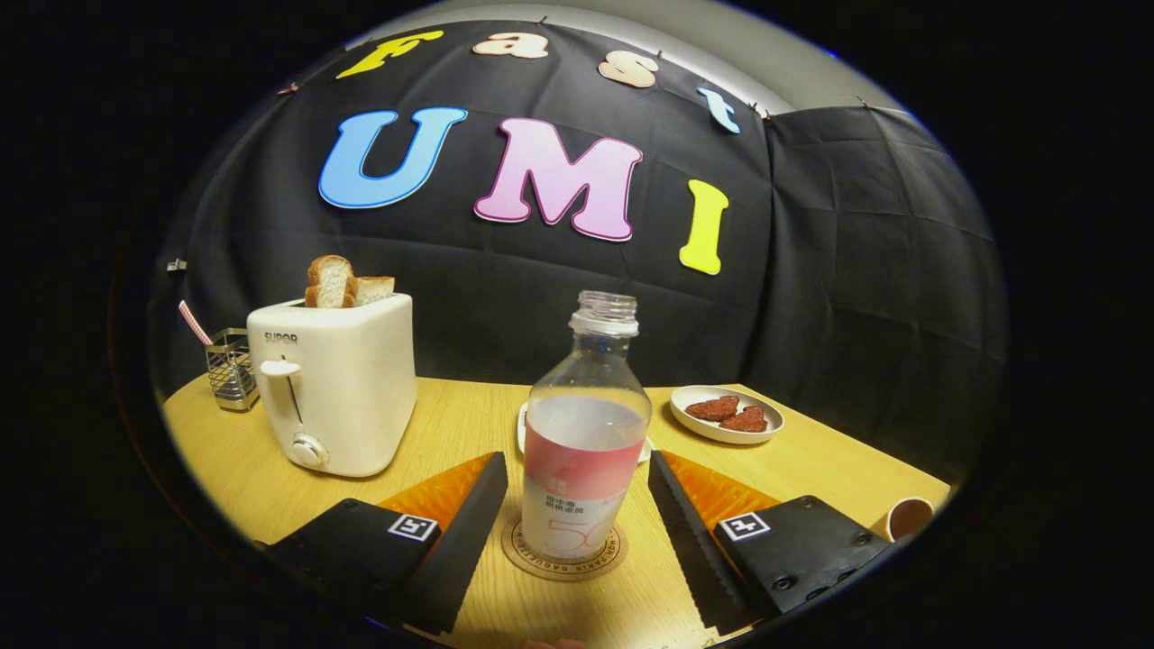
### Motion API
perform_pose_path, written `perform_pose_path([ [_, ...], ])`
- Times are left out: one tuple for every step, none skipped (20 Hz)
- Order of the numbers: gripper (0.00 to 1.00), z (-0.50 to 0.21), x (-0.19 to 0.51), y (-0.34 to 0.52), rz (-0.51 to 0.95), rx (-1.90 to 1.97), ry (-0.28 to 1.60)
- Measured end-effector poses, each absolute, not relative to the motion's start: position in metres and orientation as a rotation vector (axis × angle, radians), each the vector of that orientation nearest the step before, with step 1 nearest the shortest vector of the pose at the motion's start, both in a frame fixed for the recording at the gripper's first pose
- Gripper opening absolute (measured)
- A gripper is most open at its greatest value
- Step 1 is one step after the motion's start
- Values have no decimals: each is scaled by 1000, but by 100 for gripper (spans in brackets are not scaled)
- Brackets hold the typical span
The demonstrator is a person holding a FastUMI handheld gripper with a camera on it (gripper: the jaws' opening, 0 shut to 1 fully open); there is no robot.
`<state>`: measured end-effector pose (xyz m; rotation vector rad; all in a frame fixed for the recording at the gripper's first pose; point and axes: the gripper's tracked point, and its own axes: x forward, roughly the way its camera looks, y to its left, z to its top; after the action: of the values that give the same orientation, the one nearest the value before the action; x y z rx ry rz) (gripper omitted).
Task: Take the bottle from table, then pour the juice into the cup, finally place the bottle on the coaster
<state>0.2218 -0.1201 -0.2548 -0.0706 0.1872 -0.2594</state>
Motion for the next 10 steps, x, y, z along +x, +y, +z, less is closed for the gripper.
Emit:
perform_pose_path([
  [97,-251,216,-120,-259,-71,186],
  [97,-247,209,-119,-258,-67,185],
  [97,-241,203,-118,-254,-62,181],
  [97,-234,198,-116,-253,-61,172],
  [97,-227,191,-115,-251,-56,165],
  [97,-219,185,-111,-242,-50,159],
  [97,-211,180,-109,-239,-44,154],
  [97,-202,174,-107,-232,-32,142],
  [97,-195,167,-105,-232,-18,136],
  [96,-187,161,-102,-225,-6,133],
])
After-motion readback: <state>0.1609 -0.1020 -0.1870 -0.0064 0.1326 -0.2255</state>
